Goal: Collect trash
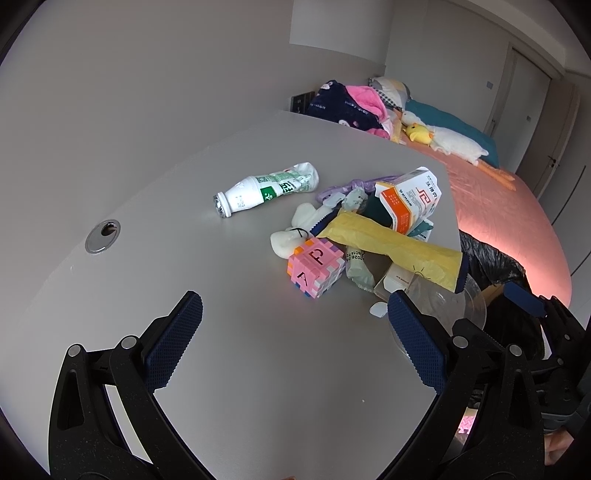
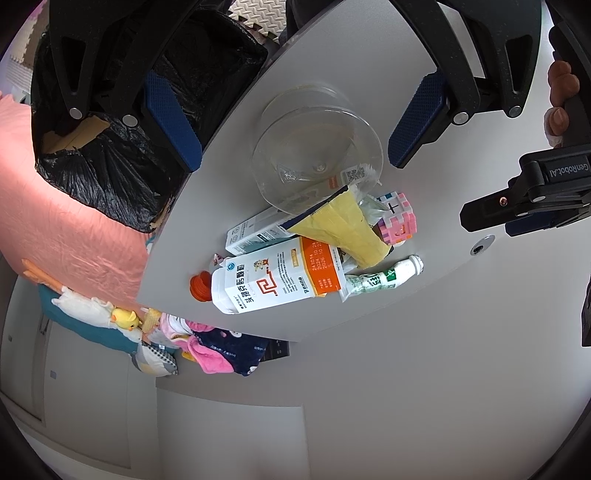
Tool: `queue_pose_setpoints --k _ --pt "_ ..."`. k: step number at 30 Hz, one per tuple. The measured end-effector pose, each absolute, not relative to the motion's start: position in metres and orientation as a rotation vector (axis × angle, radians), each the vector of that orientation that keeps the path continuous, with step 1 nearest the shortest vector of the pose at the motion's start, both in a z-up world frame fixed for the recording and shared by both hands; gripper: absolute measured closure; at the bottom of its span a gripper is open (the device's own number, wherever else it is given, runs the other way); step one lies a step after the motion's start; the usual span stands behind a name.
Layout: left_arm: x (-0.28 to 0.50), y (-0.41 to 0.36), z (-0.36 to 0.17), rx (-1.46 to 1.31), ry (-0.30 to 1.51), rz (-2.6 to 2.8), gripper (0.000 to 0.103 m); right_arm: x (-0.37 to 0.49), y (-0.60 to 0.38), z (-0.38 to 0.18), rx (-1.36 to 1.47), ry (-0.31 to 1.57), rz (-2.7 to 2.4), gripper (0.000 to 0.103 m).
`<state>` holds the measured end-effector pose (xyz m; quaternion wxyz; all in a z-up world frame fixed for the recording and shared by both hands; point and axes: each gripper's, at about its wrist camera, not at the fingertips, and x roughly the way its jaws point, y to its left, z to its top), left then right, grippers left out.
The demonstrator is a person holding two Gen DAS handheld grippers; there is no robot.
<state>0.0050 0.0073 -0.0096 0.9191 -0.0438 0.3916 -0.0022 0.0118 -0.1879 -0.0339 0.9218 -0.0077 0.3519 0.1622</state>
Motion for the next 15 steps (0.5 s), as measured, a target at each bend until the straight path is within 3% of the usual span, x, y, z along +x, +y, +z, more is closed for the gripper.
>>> queue_pose_setpoints --k 15 --pt "0.032 0.007 -0.009 -0.203 0.867 -0.033 0.006 0.016 -0.189 -0.047 -0.008 0.719 0.404 0.003"
